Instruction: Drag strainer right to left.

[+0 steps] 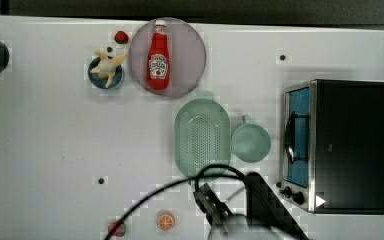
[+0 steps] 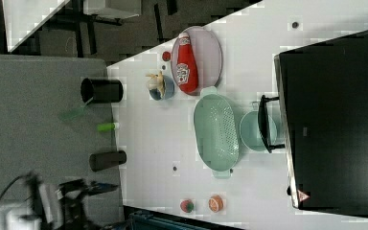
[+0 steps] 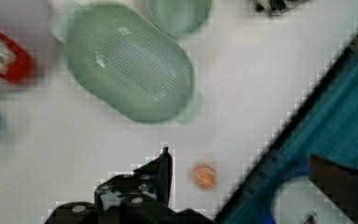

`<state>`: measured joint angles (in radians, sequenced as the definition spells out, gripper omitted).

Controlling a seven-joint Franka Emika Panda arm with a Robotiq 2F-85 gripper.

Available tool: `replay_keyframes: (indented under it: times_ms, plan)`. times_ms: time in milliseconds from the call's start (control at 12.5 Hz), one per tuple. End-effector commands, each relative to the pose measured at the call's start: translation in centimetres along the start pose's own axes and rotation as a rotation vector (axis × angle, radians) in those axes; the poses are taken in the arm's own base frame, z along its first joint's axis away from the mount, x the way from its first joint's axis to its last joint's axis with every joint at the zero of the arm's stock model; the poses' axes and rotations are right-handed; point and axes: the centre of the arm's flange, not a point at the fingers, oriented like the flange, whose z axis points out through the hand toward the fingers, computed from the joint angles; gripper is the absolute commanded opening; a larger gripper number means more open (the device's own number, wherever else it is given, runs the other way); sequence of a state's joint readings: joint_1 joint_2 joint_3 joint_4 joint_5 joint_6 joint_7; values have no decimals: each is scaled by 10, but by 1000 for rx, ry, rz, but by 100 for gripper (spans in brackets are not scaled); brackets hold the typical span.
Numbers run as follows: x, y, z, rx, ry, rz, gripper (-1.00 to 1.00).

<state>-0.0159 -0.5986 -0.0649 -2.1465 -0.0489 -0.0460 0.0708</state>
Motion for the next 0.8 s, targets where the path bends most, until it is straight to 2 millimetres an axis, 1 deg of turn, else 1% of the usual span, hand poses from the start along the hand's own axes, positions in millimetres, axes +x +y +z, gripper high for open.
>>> replay_keyframes:
  times_ms: [80, 240, 400, 640, 800]
  plan:
    - [7, -24, 51, -51, -25, 57, 100]
    - [13, -36, 101, -87, -46, 112, 100]
    - [16, -49, 155, -111, -49, 225, 100]
    - [17, -71, 234, -100, -22, 342, 100]
    - [21, -91, 274, -65, 1, 406, 100]
